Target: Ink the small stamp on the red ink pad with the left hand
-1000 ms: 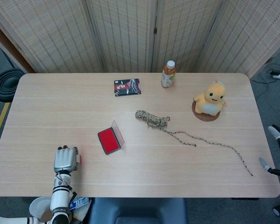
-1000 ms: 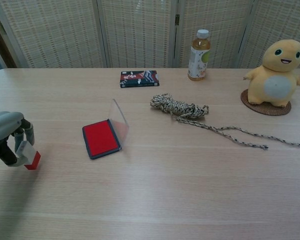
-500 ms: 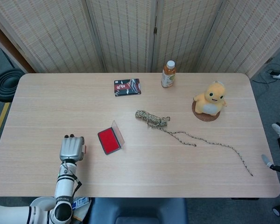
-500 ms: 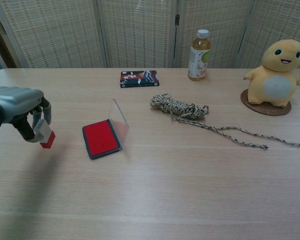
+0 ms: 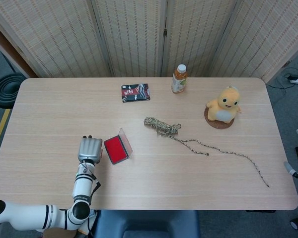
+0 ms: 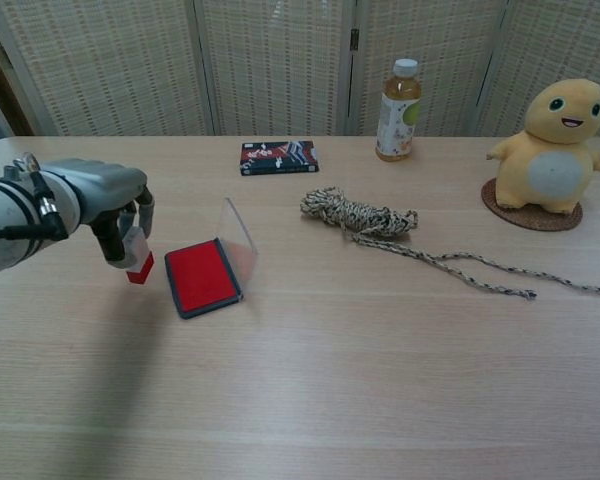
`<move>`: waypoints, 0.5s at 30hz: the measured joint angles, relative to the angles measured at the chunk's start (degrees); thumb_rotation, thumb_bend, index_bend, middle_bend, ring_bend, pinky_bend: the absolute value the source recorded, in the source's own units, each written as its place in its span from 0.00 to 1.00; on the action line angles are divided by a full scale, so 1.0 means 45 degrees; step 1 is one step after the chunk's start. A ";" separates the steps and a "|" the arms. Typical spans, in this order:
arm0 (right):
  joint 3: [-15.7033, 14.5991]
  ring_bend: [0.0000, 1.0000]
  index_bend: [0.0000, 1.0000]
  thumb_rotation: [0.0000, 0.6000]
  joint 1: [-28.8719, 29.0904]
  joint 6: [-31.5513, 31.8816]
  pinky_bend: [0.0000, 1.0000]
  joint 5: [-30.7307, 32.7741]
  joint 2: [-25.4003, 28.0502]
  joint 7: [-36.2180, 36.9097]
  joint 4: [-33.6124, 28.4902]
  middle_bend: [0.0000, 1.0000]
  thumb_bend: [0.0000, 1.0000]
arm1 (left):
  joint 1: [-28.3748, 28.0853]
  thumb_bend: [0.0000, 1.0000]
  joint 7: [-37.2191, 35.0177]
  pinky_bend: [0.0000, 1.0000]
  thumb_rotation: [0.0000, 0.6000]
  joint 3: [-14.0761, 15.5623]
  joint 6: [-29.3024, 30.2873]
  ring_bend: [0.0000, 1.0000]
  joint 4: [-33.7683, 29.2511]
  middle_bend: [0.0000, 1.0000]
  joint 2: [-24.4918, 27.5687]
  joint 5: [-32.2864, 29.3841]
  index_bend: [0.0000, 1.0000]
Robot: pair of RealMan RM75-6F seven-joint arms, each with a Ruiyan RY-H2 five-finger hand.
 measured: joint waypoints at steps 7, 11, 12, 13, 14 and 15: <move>0.0006 0.00 0.00 1.00 0.0048 -0.0110 0.00 -0.0047 -0.0021 0.0212 0.0162 0.00 0.31 | -0.0778 0.31 0.0477 0.25 1.00 -0.0215 0.0004 0.25 0.0280 0.51 -0.0291 -0.0749 0.52; 0.0008 0.00 0.00 1.00 0.0057 -0.0148 0.00 -0.0048 -0.0029 0.0239 0.0193 0.00 0.31 | -0.1227 0.31 0.0596 0.25 1.00 -0.0310 -0.0327 0.25 0.0579 0.51 -0.0455 -0.1040 0.52; 0.0008 0.00 0.00 1.00 0.0059 -0.0160 0.00 -0.0044 -0.0030 0.0246 0.0198 0.00 0.31 | -0.1305 0.31 0.0597 0.25 1.00 -0.0320 -0.0412 0.25 0.0654 0.51 -0.0487 -0.1099 0.52; 0.0009 0.00 0.00 1.00 0.0062 -0.0178 0.00 -0.0038 -0.0031 0.0257 0.0203 0.00 0.31 | -0.1378 0.31 0.0592 0.25 1.00 -0.0325 -0.0490 0.25 0.0733 0.51 -0.0519 -0.1149 0.52; 0.0015 0.00 0.00 1.00 0.0069 -0.0203 0.00 -0.0022 -0.0031 0.0277 0.0212 0.00 0.31 | -0.1462 0.31 0.0574 0.25 1.00 -0.0325 -0.0585 0.25 0.0837 0.51 -0.0557 -0.1212 0.52; 0.0018 0.00 0.00 1.00 0.0072 -0.0217 0.00 -0.0013 -0.0030 0.0294 0.0218 0.00 0.31 | -0.1519 0.31 0.0550 0.25 1.00 -0.0322 -0.0649 0.25 0.0913 0.51 -0.0584 -0.1256 0.52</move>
